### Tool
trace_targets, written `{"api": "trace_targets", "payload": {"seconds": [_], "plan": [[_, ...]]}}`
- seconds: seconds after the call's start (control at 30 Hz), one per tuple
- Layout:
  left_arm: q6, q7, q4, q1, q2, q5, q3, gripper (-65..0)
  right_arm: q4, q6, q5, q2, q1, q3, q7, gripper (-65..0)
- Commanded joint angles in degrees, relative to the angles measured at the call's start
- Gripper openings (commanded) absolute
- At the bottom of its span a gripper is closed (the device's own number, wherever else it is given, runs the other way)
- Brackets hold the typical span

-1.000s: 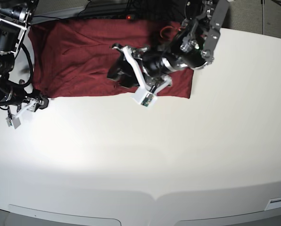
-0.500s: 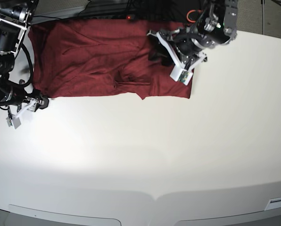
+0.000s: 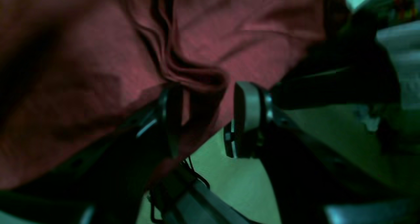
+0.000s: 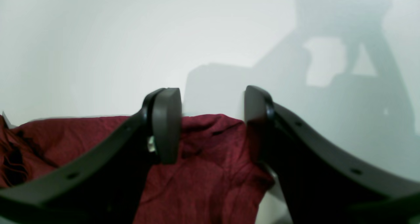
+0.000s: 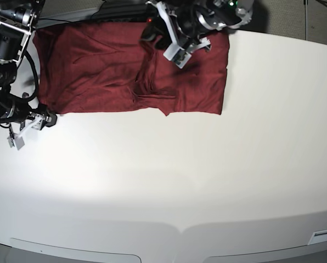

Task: Fold the T-shirt properly
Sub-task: 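Release the fold and lift the left gripper, then lower the left gripper onto the folded shirt and grasp the fold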

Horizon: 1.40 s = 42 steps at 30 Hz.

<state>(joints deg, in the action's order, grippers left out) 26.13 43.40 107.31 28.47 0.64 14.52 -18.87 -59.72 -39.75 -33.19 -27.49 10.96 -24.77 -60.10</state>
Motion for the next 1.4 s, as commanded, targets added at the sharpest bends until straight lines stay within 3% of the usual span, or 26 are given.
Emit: {"api": "trace_targets", "payload": {"seconds": [0.0,0.07,0.13,0.27,0.37,0.47,0.5,0.63,0.7,0.77,0.87,1.07,1.23,1.37], "plan": [[0.5,-1.5,1.1,-0.3,0.2,0.2,-0.4,-39.9,-0.6,-0.3,0.0,-1.1,0.8,-0.2,-0.8,-33.5],[2.2,-1.5,1.1,-1.0,0.2,0.5,-0.4,-40.1,-0.6,-0.3,0.0,-1.1,0.8,-0.2,-0.8,-33.5],[6.3,-1.4,1.1,-1.7,0.2,2.2,-0.4,-40.1,-0.6,-0.3,0.0,-1.0,0.8,-0.2,-0.8,-33.5],[13.9,0.6,1.1,-3.3,0.2,11.7,-0.4,-43.4,-0.6,-0.3,0.0,-1.1,0.8,-0.2,-0.8,-33.5],[13.9,3.5,1.1,-5.0,0.6,18.1,-0.4,-44.9,-0.6,-0.3,0.0,-1.1,0.8,-0.2,-0.8,-33.5],[13.9,3.4,1.1,-8.4,0.5,17.1,0.0,-44.8,-0.6,-0.3,0.2,-1.1,0.8,-0.2,-0.8,-33.5],[12.7,3.2,1.1,-9.9,0.4,16.1,0.2,-44.8,-0.6,-0.3,0.2,-1.0,0.8,-0.2,-0.8,-33.5],[-2.6,1.5,1.1,-14.4,0.4,6.1,2.2,-44.8,-0.6,-0.3,0.2,-1.1,0.8,-0.2,-1.0,-33.5],[-6.9,1.3,1.1,-15.5,0.4,1.6,2.9,-44.8,-0.6,-0.3,0.2,-1.1,0.7,-0.2,-1.5,-33.5],[-9.2,1.4,1.0,-15.6,0.4,-2.0,3.1,-44.8,-0.6,-0.3,0.2,-1.1,0.8,-0.2,-1.6,-33.5],[-10.0,0.3,0.8,-14.6,0.4,-4.1,3.1,-44.8,-0.6,-0.3,0.2,-1.0,0.8,-0.2,-1.4,-33.5],[-10.1,-7.1,-7.8,-14.6,0.5,-5.9,3.1,-45.3,-0.6,-0.3,0.2,-1.1,0.8,-0.2,-2.0,-33.5],[-10.1,-8.3,-10.4,-14.9,0.5,-7.0,3.1,-65.0,-0.6,-0.3,0.2,-1.0,0.8,-0.2,-1.6,-33.5],[-10.1,-8.4,-10.5,-15.2,0.5,-7.0,3.1,-65.0,-0.6,-0.3,0.2,-1.1,0.8,-0.2,-1.4,-33.5]]}}
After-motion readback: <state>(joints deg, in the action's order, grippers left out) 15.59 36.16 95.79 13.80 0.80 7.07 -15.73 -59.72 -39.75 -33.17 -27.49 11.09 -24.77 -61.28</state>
